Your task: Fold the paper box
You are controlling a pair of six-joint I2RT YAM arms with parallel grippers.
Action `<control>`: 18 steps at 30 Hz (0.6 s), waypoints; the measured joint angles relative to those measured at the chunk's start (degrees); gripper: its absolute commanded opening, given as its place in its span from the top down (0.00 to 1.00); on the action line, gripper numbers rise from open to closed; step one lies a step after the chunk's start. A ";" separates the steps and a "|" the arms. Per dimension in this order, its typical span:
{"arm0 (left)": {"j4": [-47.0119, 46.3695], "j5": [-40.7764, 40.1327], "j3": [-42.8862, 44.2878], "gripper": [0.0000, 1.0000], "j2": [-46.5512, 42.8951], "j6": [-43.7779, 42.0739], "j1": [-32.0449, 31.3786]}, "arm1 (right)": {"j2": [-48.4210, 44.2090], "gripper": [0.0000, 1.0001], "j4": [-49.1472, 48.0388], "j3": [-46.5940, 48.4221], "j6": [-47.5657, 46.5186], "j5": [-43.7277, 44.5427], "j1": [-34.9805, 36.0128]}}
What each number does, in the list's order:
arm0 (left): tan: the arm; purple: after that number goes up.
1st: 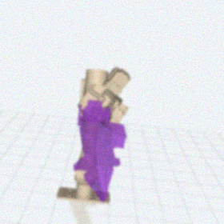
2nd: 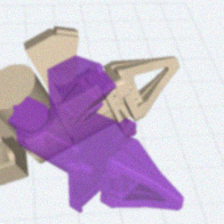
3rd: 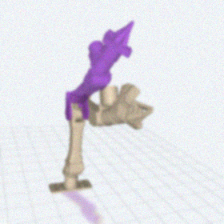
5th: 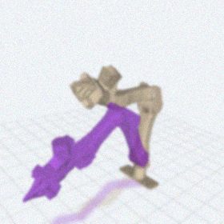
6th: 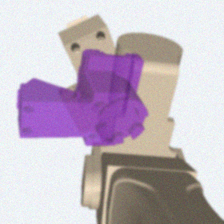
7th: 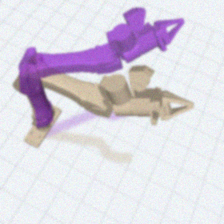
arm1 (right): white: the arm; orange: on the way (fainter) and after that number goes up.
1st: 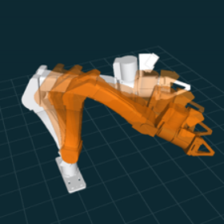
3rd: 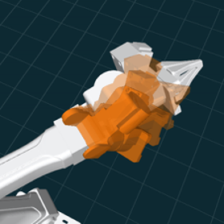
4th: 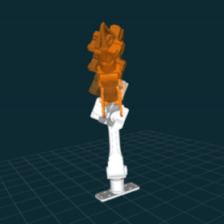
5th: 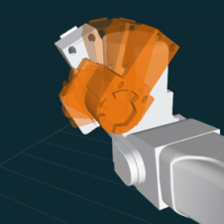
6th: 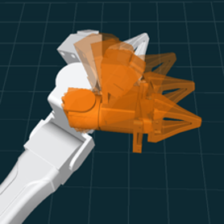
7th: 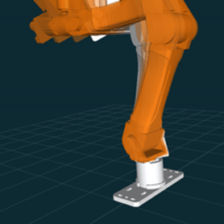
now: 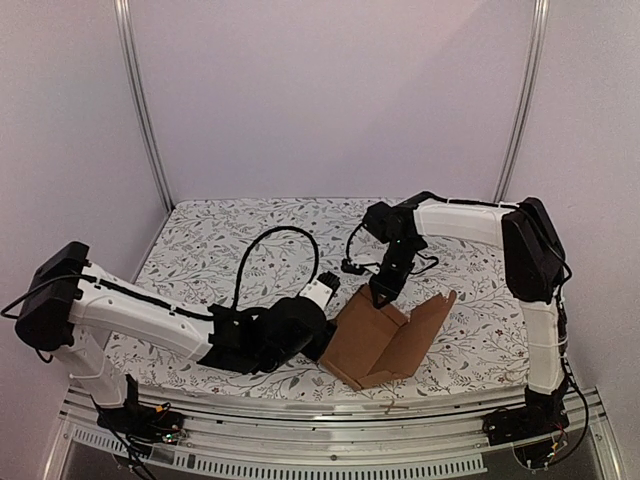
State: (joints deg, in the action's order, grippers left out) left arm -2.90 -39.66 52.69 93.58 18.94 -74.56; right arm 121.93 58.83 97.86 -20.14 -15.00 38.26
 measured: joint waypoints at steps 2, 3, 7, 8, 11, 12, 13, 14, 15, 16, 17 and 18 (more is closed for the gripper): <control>-0.59 1.36 -1.20 0.46 1.18 3.02 0.28 | 2.58 0.91 2.60 1.36 -0.50 2.71 1.18; -1.05 2.10 -1.46 0.46 1.66 4.52 0.48 | 3.67 0.91 3.37 1.75 -0.63 4.13 2.40; -3.74 4.31 -1.53 0.54 3.10 9.53 1.60 | 6.25 0.90 5.51 2.23 -0.79 8.46 4.68; -4.26 4.81 -1.53 0.55 3.48 10.73 1.97 | 6.25 0.90 5.55 2.29 -0.76 9.03 4.94; -5.40 8.24 -1.05 0.57 5.42 14.01 4.09 | 6.25 0.86 5.88 2.38 -0.61 10.21 5.18; -5.40 9.27 -0.61 0.57 6.25 14.80 4.81 | 6.25 0.84 5.95 2.38 -0.48 10.27 5.18; -5.31 10.58 0.15 0.57 7.34 15.61 5.68 | 6.25 0.82 6.03 2.38 -0.42 10.27 5.18; -5.14 12.00 1.14 0.57 8.61 16.44 6.47 | 6.25 0.81 6.10 2.38 -0.37 10.27 5.18; -4.96 12.83 1.79 0.58 9.40 16.92 6.82 | 6.25 0.79 6.16 2.38 -0.13 10.23 5.18; -4.63 13.97 2.69 0.60 10.29 17.59 7.13 | 6.25 0.78 6.23 2.38 -0.13 10.23 5.18; -4.28 15.10 3.72 0.62 11.17 18.08 7.39 | 6.25 0.76 6.27 2.38 -0.04 10.19 5.18; -4.04 16.02 4.57 0.65 11.93 18.53 7.45 | 6.25 0.76 6.34 2.38 0.00 10.12 5.18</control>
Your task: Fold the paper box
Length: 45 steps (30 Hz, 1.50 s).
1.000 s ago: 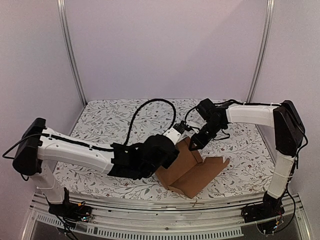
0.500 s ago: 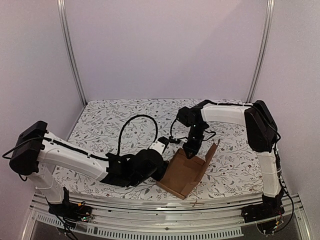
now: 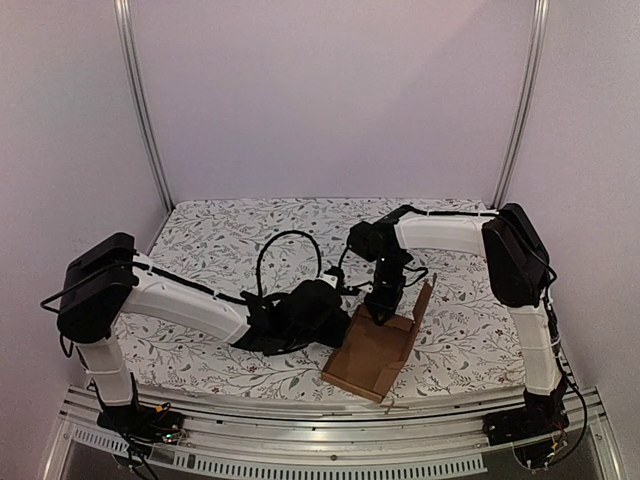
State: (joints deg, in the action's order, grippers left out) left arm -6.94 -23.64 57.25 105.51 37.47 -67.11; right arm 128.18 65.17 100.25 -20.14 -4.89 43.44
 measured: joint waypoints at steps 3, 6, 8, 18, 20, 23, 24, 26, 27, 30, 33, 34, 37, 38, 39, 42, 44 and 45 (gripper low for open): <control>1.60 3.04 3.26 0.74 2.80 1.14 -0.02 | -0.02 0.78 0.09 0.00 0.13 -0.24 0.00; 2.64 4.35 5.20 0.78 5.44 1.97 -0.07 | -0.07 0.82 0.11 0.00 0.15 -0.28 -0.07; 3.54 5.01 5.35 0.79 6.43 2.32 -0.11 | -0.07 0.84 0.13 0.00 0.22 -0.28 -0.22; 5.51 6.40 5.84 0.86 9.09 3.06 -0.11 | -1.38 0.94 -2.03 -2.43 1.20 -0.37 -0.76; 5.53 6.51 6.01 0.87 9.22 3.08 -0.11 | -1.92 0.96 -2.51 -3.19 1.49 -0.48 -0.76; 5.53 6.54 6.14 0.89 9.31 3.08 -0.11 | -2.62 0.96 -3.13 -4.15 1.84 -0.33 -0.76; 5.53 6.56 6.14 0.89 9.31 3.08 -0.11 | -2.93 0.97 -3.50 -4.55 1.88 -0.17 -0.76; 5.49 6.69 6.16 0.90 9.46 3.06 -0.11 | -3.72 0.99 -4.55 -5.51 1.92 0.42 -0.74; 5.46 6.73 6.29 0.90 9.64 3.06 -0.11 | -4.20 1.00 -5.49 -6.34 1.99 1.44 -0.63; 5.01 6.93 6.56 0.90 10.08 3.04 -0.11 | -6.34 1.00 -9.25 -10.14 2.32 6.10 0.37; 4.35 7.23 6.56 0.90 10.08 3.02 -0.11 | -9.33 1.00 -14.21 -14.97 2.73 10.93 1.55; 4.11 7.32 6.56 0.90 10.08 3.02 -0.11 | -9.94 0.99 -15.39 -15.96 2.80 12.15 1.77; 2.08 7.32 5.46 0.90 9.73 2.78 -0.17 | -10.97 0.93 -18.14 -17.53 2.69 14.78 2.38; 1.60 7.30 4.92 0.89 9.42 2.67 -0.17 | -10.97 0.91 -18.38 -17.46 2.62 14.86 2.25; 1.16 7.23 4.22 0.89 8.94 2.58 -0.20 | -10.95 0.88 -18.29 -17.27 2.69 14.49 2.03; 0.46 6.71 2.71 0.87 7.41 1.90 -0.39 | -10.91 0.79 -16.61 -15.39 2.91 12.02 0.92; 0.33 6.14 2.03 0.86 5.95 1.53 -0.52 | -10.91 0.74 -14.23 -12.66 2.71 8.79 -0.37; 0.28 5.84 1.79 0.85 5.20 1.31 -0.61 | -10.93 0.72 -13.11 -11.17 2.64 7.04 -1.05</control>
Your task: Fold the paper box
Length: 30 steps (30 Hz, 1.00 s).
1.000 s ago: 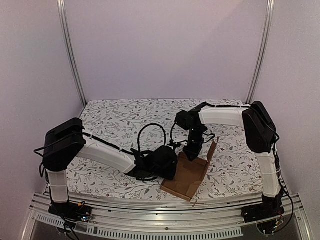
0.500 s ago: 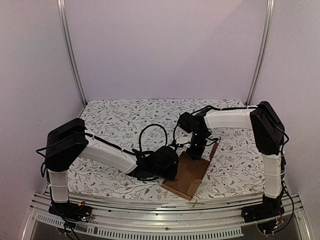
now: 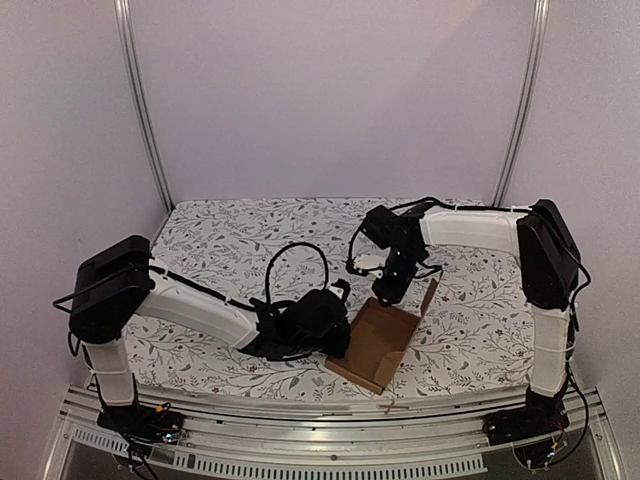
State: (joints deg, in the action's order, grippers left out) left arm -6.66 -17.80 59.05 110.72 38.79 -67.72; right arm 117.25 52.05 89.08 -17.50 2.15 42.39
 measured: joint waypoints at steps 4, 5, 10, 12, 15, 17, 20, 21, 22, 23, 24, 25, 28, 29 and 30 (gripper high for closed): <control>-0.59 -1.33 -0.61 0.84 -2.54 -0.39 -0.50 | -0.31 0.70 3.54 3.78 -0.48 -5.18 -2.10; -0.83 -1.77 -0.76 0.84 -3.10 -0.44 -0.70 | -0.35 0.70 4.20 4.15 -0.55 -5.86 -2.45; -1.20 -2.71 -1.03 0.84 -3.56 -0.79 -1.42 | -0.28 0.69 6.25 4.33 -0.57 -6.97 -3.87; -1.18 -3.02 -1.16 0.84 -3.58 -0.85 -1.64 | -0.02 0.68 6.78 4.42 -0.55 -7.32 -4.15; -1.16 -3.63 -1.42 0.83 -3.58 -0.85 -1.88 | 1.05 0.68 7.30 4.68 -0.50 -7.87 -4.22; -1.16 -3.93 -1.68 0.83 -3.58 -0.87 -2.03 | 2.01 0.67 7.39 4.72 -0.50 -8.00 -4.22; -1.09 -4.17 -1.88 0.83 -3.58 -0.87 -2.08 | 3.52 0.69 7.48 4.72 -0.52 -7.76 -4.22; -1.09 -4.26 -1.88 0.83 -3.58 -0.87 -2.08 | 3.91 0.72 7.41 4.72 -0.50 -7.43 -4.22; -1.11 -4.35 -1.88 0.83 -3.61 -0.87 -2.10 | 4.37 0.78 7.30 4.72 -0.44 -7.15 -4.22; -1.11 -4.44 -1.90 0.83 -3.65 -0.87 -2.10 | 4.76 0.84 7.13 4.72 -0.31 -6.86 -4.22; -1.11 -4.55 -1.95 0.83 -3.72 -0.87 -2.12 | 5.03 0.88 6.88 4.72 -0.44 -6.69 -4.22; -1.09 -4.68 -2.08 0.83 -3.91 -0.87 -2.14 | 5.42 0.91 6.54 4.72 -0.09 -6.49 -4.22; -1.09 -5.07 -2.51 0.83 -4.31 -0.87 -2.19 | 5.62 0.94 5.55 4.42 0.15 -5.51 -4.22; -1.03 -5.20 -2.56 0.83 -4.33 -0.87 -2.19 | 5.62 0.94 4.76 4.00 0.42 -5.11 -4.22; -0.94 -5.25 -2.56 0.83 -4.33 -0.87 -2.19 | 5.60 0.96 4.31 3.69 0.42 -4.33 -4.20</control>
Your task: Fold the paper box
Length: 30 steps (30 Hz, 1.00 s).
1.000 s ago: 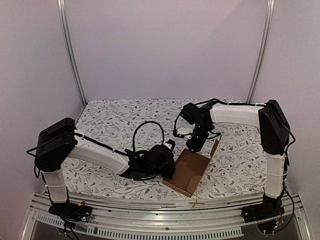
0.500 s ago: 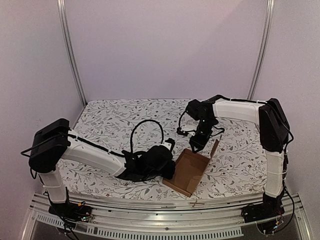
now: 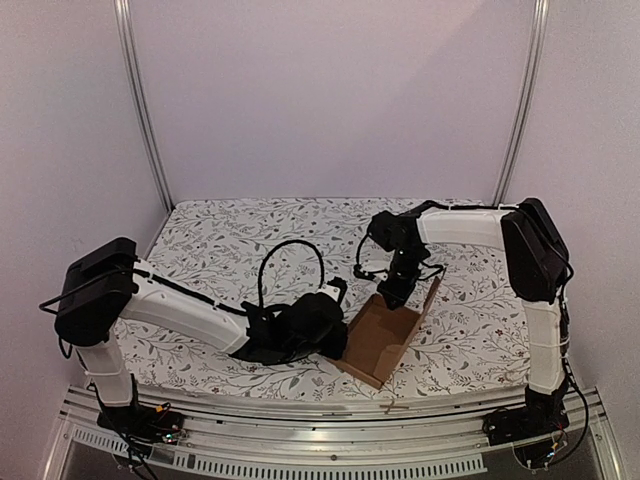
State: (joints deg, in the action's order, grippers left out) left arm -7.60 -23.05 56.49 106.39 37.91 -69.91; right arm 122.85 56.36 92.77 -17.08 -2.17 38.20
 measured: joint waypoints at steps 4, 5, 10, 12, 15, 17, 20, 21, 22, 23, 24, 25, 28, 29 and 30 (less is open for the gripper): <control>0.55 -0.39 0.00 0.83 0.00 0.00 0.00 | -2.34 0.96 -4.76 -3.96 -0.17 4.20 0.98; 0.74 -0.42 0.00 0.83 0.00 0.00 0.00 | -2.99 0.96 -5.99 -5.07 -0.24 5.55 1.31; 2.45 -0.70 0.00 0.81 -0.33 -0.02 -0.02 | -4.33 0.93 -8.46 -7.26 -0.42 8.28 2.27; 3.63 -1.33 -0.02 0.76 -1.53 -0.22 -0.04 | -4.50 0.93 -8.41 -7.23 0.09 6.60 1.29; 4.33 -2.93 -0.81 0.69 -5.03 -0.28 -0.11 | -5.86 0.93 -7.96 -7.21 1.38 0.79 -2.27; 4.44 -4.37 -1.84 0.67 -8.11 -0.09 -0.13 | -7.87 0.94 -8.15 -7.30 2.40 -3.28 -5.09; 4.46 -6.62 -3.15 0.65 -11.54 0.28 -0.13 | -14.19 0.90 -12.83 -10.62 4.68 -8.55 -10.14; 4.48 -7.43 -3.69 0.65 -12.46 0.44 -0.13 | -16.68 0.90 -15.10 -12.50 5.44 -9.70 -11.52; 4.63 -8.15 -4.17 0.65 -13.20 0.74 -0.13 | -19.12 0.88 -18.05 -14.69 6.27 -10.56 -12.63; 4.81 -8.92 -4.59 0.65 -13.64 0.96 -0.13 | -20.94 0.84 -20.90 -16.65 6.97 -10.80 -13.42; 5.01 -9.42 -4.92 0.65 -13.92 1.20 -0.13 | -23.19 0.79 -24.79 -19.54 7.58 -11.04 -14.03; 5.27 -9.99 -5.31 0.65 -14.12 1.46 -0.13 | -25.09 0.75 -28.52 -22.53 8.00 -11.21 -14.23; 5.92 -11.50 -6.43 0.65 -14.56 2.43 -0.17 | -27.98 0.67 -35.41 -29.07 9.16 -12.02 -13.88; 6.10 -11.96 -6.64 0.64 -14.69 2.67 -0.22 | -28.20 0.66 -36.48 -30.38 9.33 -12.50 -13.84; 6.27 -12.35 -6.80 0.64 -14.84 2.73 -0.31 | -28.26 0.65 -36.92 -31.23 9.55 -13.29 -13.90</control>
State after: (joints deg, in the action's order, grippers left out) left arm -1.32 -35.40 49.69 91.55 40.64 -70.22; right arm 94.59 19.44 61.54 -7.53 -15.46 24.29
